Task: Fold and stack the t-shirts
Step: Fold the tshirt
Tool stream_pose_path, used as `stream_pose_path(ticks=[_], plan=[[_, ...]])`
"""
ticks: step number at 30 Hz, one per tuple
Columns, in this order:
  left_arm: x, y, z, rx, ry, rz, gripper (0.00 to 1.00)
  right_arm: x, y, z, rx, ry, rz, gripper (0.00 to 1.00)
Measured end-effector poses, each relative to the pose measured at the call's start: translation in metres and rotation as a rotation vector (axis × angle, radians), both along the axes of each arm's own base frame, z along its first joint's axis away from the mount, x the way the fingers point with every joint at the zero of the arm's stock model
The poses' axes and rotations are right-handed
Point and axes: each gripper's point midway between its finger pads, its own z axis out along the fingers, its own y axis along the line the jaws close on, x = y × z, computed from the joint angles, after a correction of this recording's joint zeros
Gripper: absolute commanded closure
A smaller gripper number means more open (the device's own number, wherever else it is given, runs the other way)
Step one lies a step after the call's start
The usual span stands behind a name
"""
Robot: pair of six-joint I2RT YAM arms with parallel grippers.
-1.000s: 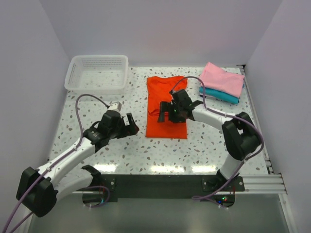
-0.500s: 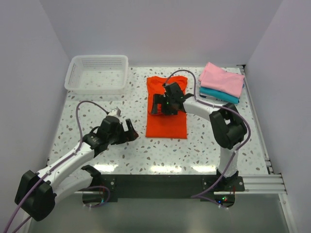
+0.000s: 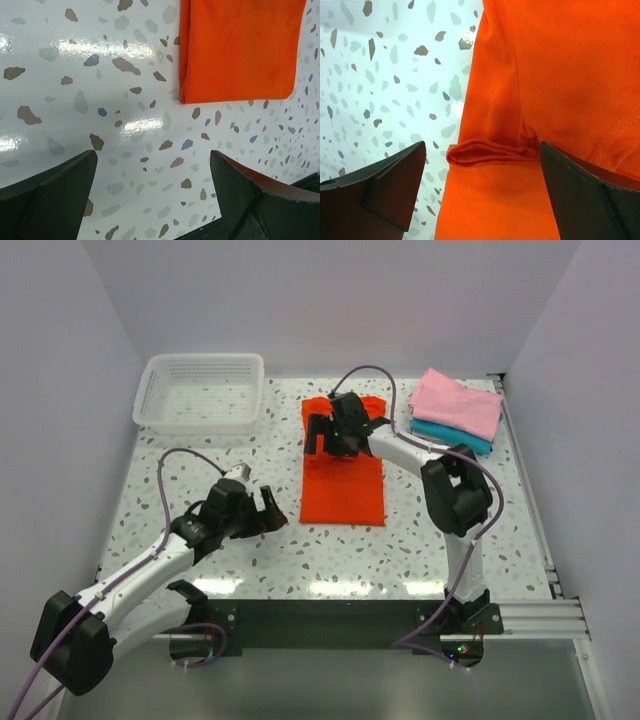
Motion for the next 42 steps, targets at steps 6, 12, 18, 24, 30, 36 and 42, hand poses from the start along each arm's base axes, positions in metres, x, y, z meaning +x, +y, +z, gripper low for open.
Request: stream_pose_path(ticks=[6,12,18,24,30,36,42], plan=[[0.0,-0.004,-0.003,-0.011,0.008,-0.014,0.0,0.005,-0.011,0.012,-0.019,-0.02,-0.01,0.01],[0.0,-0.008,-0.005,-0.023,0.017,-0.029,0.0,-0.026,-0.02,0.054,0.053,-0.044,0.038,0.01],[0.001,-0.009,-0.004,-0.03,0.017,-0.023,0.0,-0.05,0.011,0.067,0.148,-0.038,0.162,0.01],[0.0,-0.007,0.002,-0.042,0.0,-0.008,0.0,-0.054,0.04,0.017,0.152,0.077,0.229,0.01],[0.0,-0.006,0.004,-0.048,-0.009,0.005,0.0,-0.03,0.052,-0.02,0.127,0.114,0.214,0.01],[-0.004,-0.003,-0.008,-0.03,0.024,0.004,0.0,0.007,0.063,0.0,0.149,0.022,0.188,0.01],[-0.005,-0.006,-0.014,-0.029,0.046,-0.008,0.0,0.016,0.058,0.016,0.163,-0.012,0.177,0.01]])
